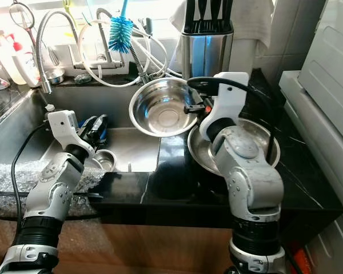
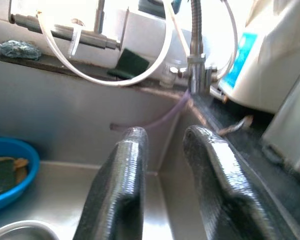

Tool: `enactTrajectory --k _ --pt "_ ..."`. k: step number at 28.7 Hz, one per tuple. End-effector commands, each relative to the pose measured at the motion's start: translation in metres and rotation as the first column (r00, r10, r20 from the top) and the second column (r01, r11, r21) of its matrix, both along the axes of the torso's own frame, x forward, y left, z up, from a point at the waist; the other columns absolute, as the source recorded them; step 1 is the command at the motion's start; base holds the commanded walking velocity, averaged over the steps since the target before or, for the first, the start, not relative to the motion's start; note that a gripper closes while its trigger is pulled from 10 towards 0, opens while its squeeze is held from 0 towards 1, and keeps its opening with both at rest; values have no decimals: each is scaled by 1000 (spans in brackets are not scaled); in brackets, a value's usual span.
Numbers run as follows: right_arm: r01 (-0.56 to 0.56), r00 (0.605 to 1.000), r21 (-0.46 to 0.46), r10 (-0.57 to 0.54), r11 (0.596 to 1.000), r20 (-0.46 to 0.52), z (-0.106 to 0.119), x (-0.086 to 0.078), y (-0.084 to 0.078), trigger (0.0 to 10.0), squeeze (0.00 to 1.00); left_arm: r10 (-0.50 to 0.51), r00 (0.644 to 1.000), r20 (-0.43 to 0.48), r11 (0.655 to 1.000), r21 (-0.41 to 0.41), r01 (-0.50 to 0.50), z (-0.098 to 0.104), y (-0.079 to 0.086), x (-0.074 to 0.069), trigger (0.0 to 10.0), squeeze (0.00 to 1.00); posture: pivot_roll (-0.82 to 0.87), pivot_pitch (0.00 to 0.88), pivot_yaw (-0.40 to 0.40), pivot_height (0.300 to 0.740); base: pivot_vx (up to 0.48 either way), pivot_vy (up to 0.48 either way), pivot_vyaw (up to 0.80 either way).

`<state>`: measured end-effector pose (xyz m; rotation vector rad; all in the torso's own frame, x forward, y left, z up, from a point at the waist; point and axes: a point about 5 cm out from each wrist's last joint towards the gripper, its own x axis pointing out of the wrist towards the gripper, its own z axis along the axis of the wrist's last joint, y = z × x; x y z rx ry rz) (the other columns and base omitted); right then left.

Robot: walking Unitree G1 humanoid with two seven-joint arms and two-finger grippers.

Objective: Kitchen organization

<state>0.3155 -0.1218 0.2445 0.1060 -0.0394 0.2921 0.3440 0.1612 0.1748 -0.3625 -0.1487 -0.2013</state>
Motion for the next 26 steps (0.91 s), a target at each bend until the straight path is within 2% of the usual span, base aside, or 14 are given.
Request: enactTrajectory --k 1,8,14,17,18,19,23,26 --pt "3 999 -26 -2 1000 42 6 3 3 10000 0 27 999 33 999 -25 -26 13 8 1 10000 1000 -59 0 70 740 0 0 0" --pt "54 995 -30 -51 998 88 7 9 1 10000 0 43 999 23 997 -69 -42 12 14 -1 10000 1000 -56 0 72 740 0 0 0" --pt "76 990 -84 -65 994 124 2 12 1 10000 0 -1 1000 30 993 -117 5 15 12 -1 10000 1000 -56 0 75 740 0 0 0" --pt "77 989 -86 -65 993 132 0 13 2 10000 0 -63 998 26 988 -138 66 17 6 -3 10000 1000 -57 0 74 740 0 0 0" --pt "77 989 -87 -65 993 134 -1 13 2 10000 0 -109 993 34 985 -133 113 18 1 -5 10000 949 -57 0 74 740 0 0 0" --pt "78 989 -90 -65 993 135 -2 14 2 10000 0 -136 990 34 981 -136 140 18 -2 -6 10000 0 -54 0 73 740 0 0 0" --pt "79 988 -104 -64 991 139 -5 14 2 10000 0 -185 982 41 971 -148 189 19 -8 -10 10000 0 -54 0 73 740 0 0 0" --pt "78 987 -118 -60 990 151 -5 15 2 10000 0 -222 974 37 955 -191 225 17 -11 -13 10000 0 -54 0 71 740 0 0 0"
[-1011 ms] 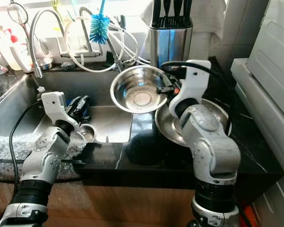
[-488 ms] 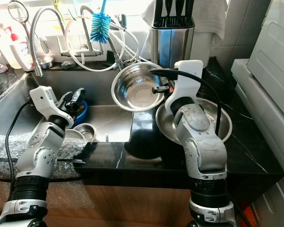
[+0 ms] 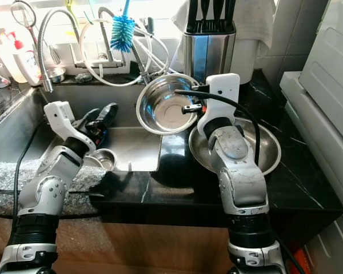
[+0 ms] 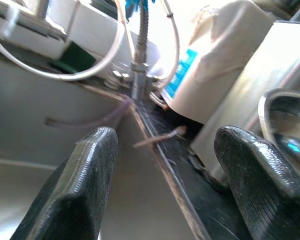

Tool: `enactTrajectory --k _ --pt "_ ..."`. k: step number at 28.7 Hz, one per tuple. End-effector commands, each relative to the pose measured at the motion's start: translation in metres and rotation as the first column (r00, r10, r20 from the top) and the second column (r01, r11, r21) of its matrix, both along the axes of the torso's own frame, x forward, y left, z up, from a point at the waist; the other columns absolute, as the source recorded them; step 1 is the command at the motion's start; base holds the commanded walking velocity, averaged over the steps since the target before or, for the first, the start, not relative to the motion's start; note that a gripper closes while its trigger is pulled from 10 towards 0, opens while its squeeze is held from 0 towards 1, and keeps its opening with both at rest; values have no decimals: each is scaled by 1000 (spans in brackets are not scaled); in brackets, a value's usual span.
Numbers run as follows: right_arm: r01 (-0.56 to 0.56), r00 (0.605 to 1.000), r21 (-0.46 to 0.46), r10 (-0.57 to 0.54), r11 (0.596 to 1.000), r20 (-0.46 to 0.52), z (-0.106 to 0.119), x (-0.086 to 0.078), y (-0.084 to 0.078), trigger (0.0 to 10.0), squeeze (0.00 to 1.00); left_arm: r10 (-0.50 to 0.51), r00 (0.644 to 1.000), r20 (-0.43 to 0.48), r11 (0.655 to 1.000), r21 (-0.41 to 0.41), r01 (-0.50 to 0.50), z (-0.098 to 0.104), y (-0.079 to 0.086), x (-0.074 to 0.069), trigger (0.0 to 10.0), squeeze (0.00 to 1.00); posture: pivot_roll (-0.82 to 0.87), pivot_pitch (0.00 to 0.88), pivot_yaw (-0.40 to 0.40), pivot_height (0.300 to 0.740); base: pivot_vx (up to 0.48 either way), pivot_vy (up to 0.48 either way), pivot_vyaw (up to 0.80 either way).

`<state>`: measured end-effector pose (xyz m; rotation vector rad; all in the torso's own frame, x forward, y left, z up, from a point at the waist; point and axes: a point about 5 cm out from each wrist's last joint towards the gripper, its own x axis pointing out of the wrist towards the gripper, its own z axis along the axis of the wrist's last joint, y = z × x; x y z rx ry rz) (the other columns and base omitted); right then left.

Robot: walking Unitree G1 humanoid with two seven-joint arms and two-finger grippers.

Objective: Kitchen organization

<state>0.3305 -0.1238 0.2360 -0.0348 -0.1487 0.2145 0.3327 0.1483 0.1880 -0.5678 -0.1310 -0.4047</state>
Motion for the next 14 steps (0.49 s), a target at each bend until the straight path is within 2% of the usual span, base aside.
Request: enactTrajectory --k 1,5,14 --pt "-18 999 -15 19 1000 36 6 0 4 10000 0 -29 999 17 999 -44 30 6 1 -3 10000 0 -54 0 71 740 0 0 0" --pt "-12 999 -30 14 999 43 5 1 3 10000 0 -61 998 29 995 -81 63 10 -1 -5 10000 0 -53 0 69 740 0 0 0" --pt "-15 999 -59 18 998 48 1 2 3 10000 0 -137 990 46 987 -73 140 13 -9 -10 10000 0 -49 0 68 740 0 0 0"
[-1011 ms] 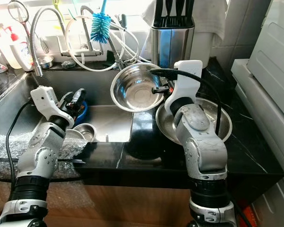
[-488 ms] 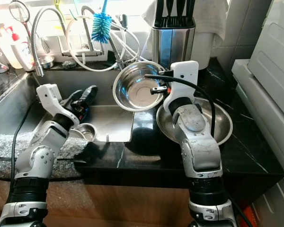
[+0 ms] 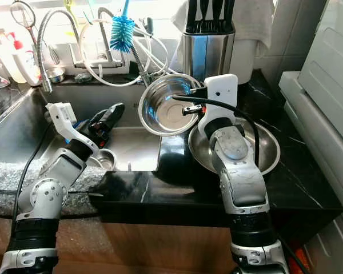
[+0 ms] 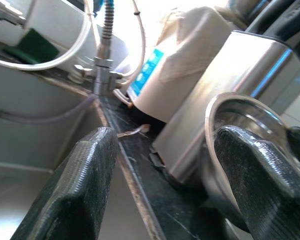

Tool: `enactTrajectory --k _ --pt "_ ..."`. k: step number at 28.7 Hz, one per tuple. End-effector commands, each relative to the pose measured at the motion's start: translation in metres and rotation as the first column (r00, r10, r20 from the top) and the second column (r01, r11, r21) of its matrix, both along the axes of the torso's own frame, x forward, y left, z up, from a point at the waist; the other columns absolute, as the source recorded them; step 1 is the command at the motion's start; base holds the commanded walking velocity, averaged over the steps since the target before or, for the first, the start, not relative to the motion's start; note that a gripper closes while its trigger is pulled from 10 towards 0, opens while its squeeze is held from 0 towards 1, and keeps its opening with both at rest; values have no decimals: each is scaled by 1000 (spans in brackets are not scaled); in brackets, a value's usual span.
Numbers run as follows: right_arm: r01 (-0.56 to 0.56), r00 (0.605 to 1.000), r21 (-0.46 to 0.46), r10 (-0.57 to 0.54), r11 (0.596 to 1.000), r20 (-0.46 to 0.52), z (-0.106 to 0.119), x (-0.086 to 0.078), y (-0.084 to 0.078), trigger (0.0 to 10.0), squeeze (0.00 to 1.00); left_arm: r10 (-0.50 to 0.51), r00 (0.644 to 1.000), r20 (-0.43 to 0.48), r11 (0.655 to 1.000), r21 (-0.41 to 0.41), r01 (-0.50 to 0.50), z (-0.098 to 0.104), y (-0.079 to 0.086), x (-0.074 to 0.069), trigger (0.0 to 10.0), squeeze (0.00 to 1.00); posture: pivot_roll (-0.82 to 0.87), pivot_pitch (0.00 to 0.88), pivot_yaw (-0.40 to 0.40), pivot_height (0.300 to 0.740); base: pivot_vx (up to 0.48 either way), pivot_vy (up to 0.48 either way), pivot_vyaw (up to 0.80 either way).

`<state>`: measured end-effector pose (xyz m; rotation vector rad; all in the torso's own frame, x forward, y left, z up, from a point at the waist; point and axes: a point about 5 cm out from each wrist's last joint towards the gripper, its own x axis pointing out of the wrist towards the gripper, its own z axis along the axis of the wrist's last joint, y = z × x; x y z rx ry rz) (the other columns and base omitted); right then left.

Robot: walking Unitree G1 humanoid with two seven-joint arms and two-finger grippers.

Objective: Kitchen organization

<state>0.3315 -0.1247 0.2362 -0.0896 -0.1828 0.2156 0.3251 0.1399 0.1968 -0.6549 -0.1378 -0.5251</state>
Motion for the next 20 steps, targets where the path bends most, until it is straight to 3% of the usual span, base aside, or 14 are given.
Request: enactTrajectory --k 1,6,9,20 --pt "-22 1000 -13 22 1000 9 0 1 5 10000 0 -35 999 21 999 17 34 4 -3 -4 10000 0 -49 0 68 740 0 0 0" --pt "-25 1000 -16 25 1000 12 0 1 6 10000 0 -48 999 23 999 24 47 4 -4 -5 10000 0 -49 0 68 740 0 0 0" --pt "-48 999 -46 48 998 9 -2 0 8 10000 0 -111 994 19 992 55 109 1 -14 -11 10000 0 -49 0 63 740 0 0 0" --pt "-83 996 -61 85 995 28 1 -1 13 10000 0 -133 991 5 989 67 132 -2 -19 -13 10000 0 -55 0 62 740 0 0 0"
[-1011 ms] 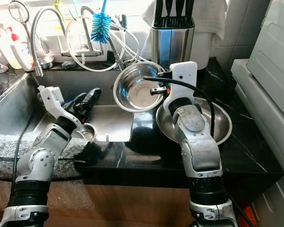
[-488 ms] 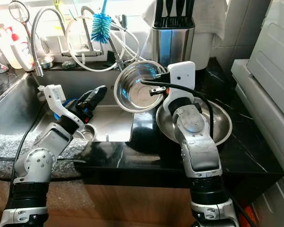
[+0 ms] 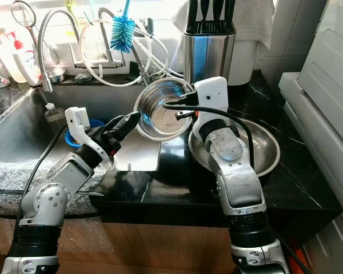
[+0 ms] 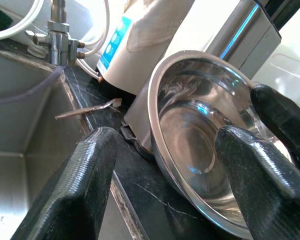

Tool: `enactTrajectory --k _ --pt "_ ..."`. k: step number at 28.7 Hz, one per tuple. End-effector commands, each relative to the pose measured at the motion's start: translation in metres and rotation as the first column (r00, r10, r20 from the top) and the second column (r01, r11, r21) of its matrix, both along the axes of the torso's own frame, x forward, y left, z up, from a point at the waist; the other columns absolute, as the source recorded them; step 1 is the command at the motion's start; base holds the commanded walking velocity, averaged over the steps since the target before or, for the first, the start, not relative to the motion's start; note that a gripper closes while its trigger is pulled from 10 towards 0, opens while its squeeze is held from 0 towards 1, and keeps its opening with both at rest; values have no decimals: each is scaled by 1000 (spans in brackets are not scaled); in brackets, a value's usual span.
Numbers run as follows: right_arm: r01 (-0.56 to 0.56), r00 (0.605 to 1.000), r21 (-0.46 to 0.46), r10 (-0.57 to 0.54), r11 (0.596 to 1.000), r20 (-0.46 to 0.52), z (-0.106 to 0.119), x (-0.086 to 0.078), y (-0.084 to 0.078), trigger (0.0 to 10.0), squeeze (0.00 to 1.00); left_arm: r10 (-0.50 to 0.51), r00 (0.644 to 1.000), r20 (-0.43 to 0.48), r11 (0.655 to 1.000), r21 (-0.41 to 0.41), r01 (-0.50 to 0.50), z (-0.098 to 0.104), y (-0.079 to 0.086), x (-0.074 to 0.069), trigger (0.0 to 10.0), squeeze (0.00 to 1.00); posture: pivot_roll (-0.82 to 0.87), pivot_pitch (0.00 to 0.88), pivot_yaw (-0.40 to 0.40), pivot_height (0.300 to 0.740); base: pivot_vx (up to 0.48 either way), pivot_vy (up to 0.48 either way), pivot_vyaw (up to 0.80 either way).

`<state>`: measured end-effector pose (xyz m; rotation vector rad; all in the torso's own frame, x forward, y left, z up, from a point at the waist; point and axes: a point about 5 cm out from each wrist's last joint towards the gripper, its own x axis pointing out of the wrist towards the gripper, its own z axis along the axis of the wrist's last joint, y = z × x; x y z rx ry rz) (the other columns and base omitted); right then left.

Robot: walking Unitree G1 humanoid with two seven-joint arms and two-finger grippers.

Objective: Kitchen organization

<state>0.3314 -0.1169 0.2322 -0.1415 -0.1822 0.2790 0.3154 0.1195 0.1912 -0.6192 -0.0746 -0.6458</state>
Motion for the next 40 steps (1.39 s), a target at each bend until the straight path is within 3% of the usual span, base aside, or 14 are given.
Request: enactTrajectory --k 1,17,22,23,24,25,26,27,28,40 --pt "-31 999 -4 31 1000 30 6 -1 6 10000 0 -8 1000 17 1000 16 8 3 1 -3 10000 0 -57 0 63 740 0 0 0" --pt "-60 997 8 60 998 48 11 -4 11 10000 0 -8 1000 -5 1000 24 8 -1 -3 0 10000 0 -65 0 69 740 0 0 0" --pt "-89 994 11 89 996 57 12 -5 16 10000 0 1 1000 -15 1000 28 -1 -2 -2 -1 9373 0 -62 0 70 740 0 0 0" --pt "-92 994 10 91 996 58 12 -6 16 10000 0 2 1000 -15 1000 28 -1 -2 -2 0 8902 0 -63 0 70 740 0 0 0" --pt "-93 994 11 92 996 59 13 -6 16 10000 0 2 1000 -16 1000 27 -2 -3 -2 0 6824 0 -63 0 70 740 0 0 0" --pt "-93 994 11 92 996 59 13 -6 16 10000 0 3 1000 -17 1000 26 -3 -3 -2 0 3569 0 -63 0 69 740 0 0 0" --pt "-93 994 10 92 996 59 13 -5 16 10000 0 6 1000 -18 1000 24 -5 -3 -2 0 1765 0 -63 0 69 740 0 0 0" --pt "-92 994 10 91 996 59 13 -5 16 10000 0 7 1000 -18 1000 23 -7 -3 -3 0 1765 0 -63 0 69 740 0 0 0" --pt "-90 994 11 89 996 59 13 -5 15 10000 0 9 1000 -18 1000 24 -9 -3 -3 0 0 0 -63 0 69 740 0 0 0" --pt "-90 993 17 89 996 73 16 -5 16 10000 0 19 999 -28 999 28 -18 -4 0 1 0 0 -60 0 71 740 0 0 0"
